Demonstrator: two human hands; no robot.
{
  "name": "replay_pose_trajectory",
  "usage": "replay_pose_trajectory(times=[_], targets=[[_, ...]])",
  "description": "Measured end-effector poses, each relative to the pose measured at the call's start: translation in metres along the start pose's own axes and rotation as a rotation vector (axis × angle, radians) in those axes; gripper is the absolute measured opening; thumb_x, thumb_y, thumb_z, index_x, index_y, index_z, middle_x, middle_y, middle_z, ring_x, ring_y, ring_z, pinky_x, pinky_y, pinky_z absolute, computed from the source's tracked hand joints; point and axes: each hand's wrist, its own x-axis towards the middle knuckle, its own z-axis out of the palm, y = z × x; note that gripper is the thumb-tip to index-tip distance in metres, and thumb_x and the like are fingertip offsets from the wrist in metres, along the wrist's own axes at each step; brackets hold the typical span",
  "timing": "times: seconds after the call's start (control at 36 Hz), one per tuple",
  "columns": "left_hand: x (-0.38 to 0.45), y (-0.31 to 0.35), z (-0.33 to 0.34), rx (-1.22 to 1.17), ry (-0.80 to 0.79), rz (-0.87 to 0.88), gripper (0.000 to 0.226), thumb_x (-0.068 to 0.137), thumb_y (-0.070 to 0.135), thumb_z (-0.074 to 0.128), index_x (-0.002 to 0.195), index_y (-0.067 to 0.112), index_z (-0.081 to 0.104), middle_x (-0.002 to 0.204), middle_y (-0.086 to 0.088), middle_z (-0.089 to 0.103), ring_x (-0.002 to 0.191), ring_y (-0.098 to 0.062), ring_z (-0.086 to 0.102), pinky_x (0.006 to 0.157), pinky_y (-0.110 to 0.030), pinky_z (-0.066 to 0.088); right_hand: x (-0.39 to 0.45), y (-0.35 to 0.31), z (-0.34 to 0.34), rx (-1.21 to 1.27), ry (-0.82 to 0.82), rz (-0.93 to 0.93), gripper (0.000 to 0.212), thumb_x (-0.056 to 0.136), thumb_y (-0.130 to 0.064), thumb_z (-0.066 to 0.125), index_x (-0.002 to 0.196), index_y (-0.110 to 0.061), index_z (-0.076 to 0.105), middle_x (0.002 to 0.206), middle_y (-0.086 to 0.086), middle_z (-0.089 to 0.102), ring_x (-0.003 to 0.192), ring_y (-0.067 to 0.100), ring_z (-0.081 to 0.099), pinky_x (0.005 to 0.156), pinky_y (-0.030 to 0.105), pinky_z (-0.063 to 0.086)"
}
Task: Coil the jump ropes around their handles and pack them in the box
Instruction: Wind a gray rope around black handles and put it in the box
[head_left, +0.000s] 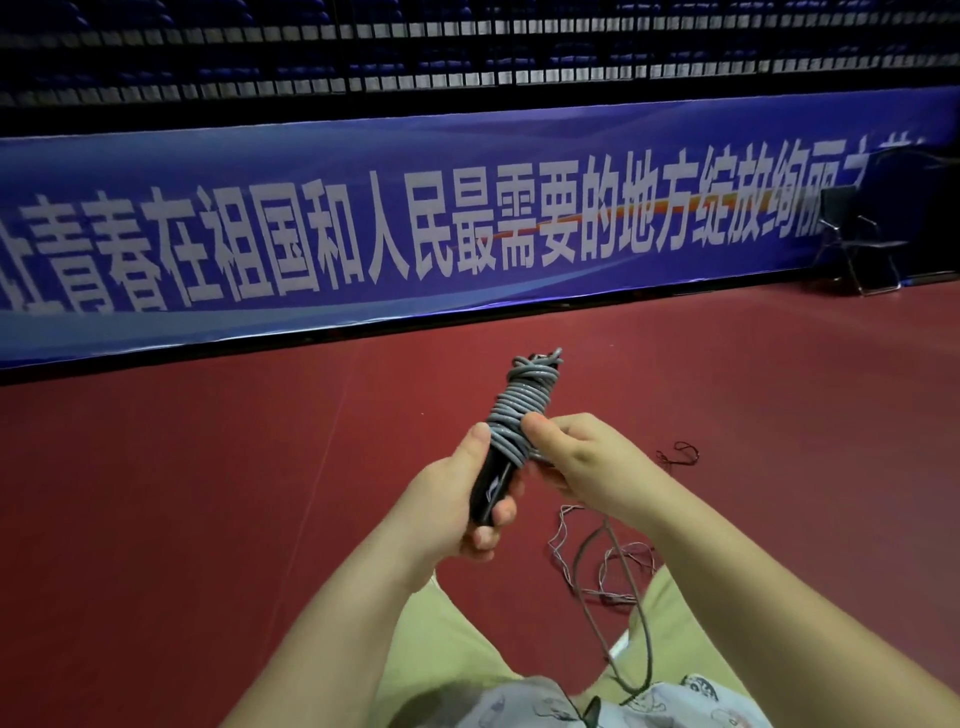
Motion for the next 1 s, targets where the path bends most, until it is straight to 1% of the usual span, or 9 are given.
replay_pose_trajectory(times=[0.17,0.31,0.39,0.53,0.61,0.67,0.78,0.89,1.0], targets=[[0.008,0.003,-0.002,0.282,0.193,0.17,0.053,0.095,0.058,0.036,0.076,0.014,0.058,0.059,0.001,0.05,0.047,-0.013,0.039,0.052,-0.029,0.034,-0.002,0.003,0.003,-0.103,0.127,0.018,0.055,0.098,-0.05,0.039,0.051,-0.022,0.039,0.048,-0.008,0.033,0.043,0.01,0.027,0.05,0.029,0.023],[0.012,0.004,-0.009,0.807,0.412,0.305,0.039,0.085,0.063,0.044,0.084,0.028,0.06,0.076,0.01,0.06,0.079,-0.016,0.057,0.071,-0.036,0.046,-0.005,-0.005,0.002,0.085,0.04,0.092,0.046,0.099,-0.048,0.037,0.072,-0.015,0.055,0.056,-0.003,0.044,0.046,0.014,0.041,0.046,0.024,0.034],[0.008,0.004,-0.005,0.865,0.445,0.343,0.032,0.077,0.062,0.051,0.084,0.031,0.056,0.079,0.012,0.059,0.08,-0.011,0.056,0.069,-0.035,0.045,-0.005,-0.007,0.002,0.145,0.028,0.134,0.047,0.097,-0.05,0.042,0.066,-0.016,0.049,0.051,-0.006,0.044,0.041,0.01,0.037,0.041,0.02,0.028],[0.009,-0.002,-0.005,0.823,0.471,0.371,0.036,0.068,0.06,0.066,0.082,0.029,0.054,0.076,0.011,0.06,0.074,-0.009,0.057,0.065,-0.034,0.046,-0.001,-0.003,0.007,0.143,0.085,0.069,0.048,0.073,-0.069,0.051,0.058,-0.023,0.046,0.056,0.002,0.036,0.045,0.012,0.027,0.051,0.033,0.019],[0.008,0.001,-0.008,0.631,0.285,0.267,0.043,0.06,0.06,0.071,0.08,0.023,0.06,0.064,0.012,0.06,0.061,-0.009,0.056,0.06,-0.029,0.044,-0.003,-0.001,0.007,0.219,0.046,-0.013,0.042,0.077,-0.058,0.051,0.054,-0.025,0.041,0.055,0.0,0.029,0.047,0.01,0.022,0.05,0.03,0.016],[0.006,0.002,-0.014,0.348,0.005,0.139,0.055,0.056,0.064,0.071,0.083,0.017,0.063,0.068,0.007,0.064,0.066,-0.013,0.059,0.067,-0.03,0.047,-0.005,-0.001,0.007,0.27,0.024,-0.06,0.038,0.08,-0.047,0.05,0.051,-0.025,0.038,0.05,-0.005,0.025,0.044,0.009,0.02,0.046,0.025,0.017],[0.0,-0.003,-0.016,-0.26,-0.597,-0.073,0.088,0.065,0.08,0.058,0.111,0.005,0.067,0.088,-0.013,0.071,0.073,-0.023,0.068,0.071,-0.036,0.056,-0.006,0.001,0.006,0.414,-0.034,-0.089,0.046,0.068,-0.051,0.054,0.067,-0.006,0.048,0.049,-0.002,0.032,0.04,0.009,0.027,0.042,0.02,0.019],[-0.001,-0.008,0.002,-0.451,-0.579,-0.179,0.085,0.075,0.081,0.031,0.108,0.011,0.068,0.064,-0.002,0.06,0.049,-0.015,0.058,0.047,-0.021,0.044,-0.009,-0.005,-0.001,0.395,-0.141,-0.072,0.028,0.082,-0.04,0.05,0.078,-0.013,0.055,0.06,-0.004,0.051,0.051,0.003,0.047,0.047,0.012,0.035],[0.0,-0.006,0.007,-0.452,-0.488,-0.201,0.078,0.076,0.077,0.028,0.089,0.012,0.069,0.056,0.002,0.045,0.04,-0.009,0.041,0.04,-0.019,0.022,-0.011,-0.004,-0.011,0.255,-0.209,-0.034,0.039,0.086,-0.048,0.048,0.078,-0.01,0.053,0.057,0.003,0.047,0.05,0.013,0.036,0.046,0.023,0.025]])
